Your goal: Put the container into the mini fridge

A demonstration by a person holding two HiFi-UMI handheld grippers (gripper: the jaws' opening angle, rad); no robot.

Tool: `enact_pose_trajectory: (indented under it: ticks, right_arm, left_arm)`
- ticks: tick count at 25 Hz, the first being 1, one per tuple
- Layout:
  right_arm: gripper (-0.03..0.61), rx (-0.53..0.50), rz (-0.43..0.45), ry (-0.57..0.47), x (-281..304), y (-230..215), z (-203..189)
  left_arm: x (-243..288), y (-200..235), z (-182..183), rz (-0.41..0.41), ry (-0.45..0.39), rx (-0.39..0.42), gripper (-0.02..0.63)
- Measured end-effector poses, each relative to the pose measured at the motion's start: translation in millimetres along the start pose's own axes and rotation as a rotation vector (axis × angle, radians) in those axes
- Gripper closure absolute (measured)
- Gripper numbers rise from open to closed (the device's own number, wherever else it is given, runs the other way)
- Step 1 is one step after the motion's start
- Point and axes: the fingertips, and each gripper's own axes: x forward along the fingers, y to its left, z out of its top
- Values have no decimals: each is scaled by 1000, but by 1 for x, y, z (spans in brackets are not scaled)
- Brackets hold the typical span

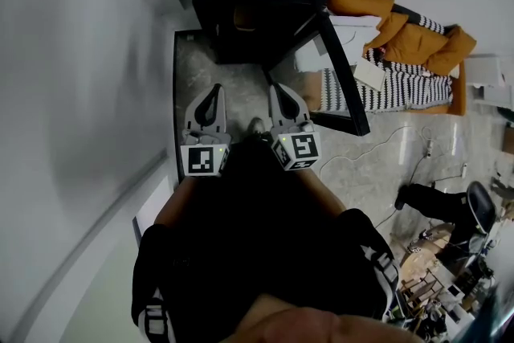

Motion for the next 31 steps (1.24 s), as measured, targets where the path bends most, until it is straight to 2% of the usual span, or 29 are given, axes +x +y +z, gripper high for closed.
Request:
enact_pose_trajectory:
  ticks: [26,31]
  right_arm:
    - [578,-16,20,-15,2,14,-6]
    - [578,-16,24,-13,3,20,-6]
  left_arm:
    - [-9,6,-8,8,10,-7,612]
    - [-12,11,-6,5,0,17,612]
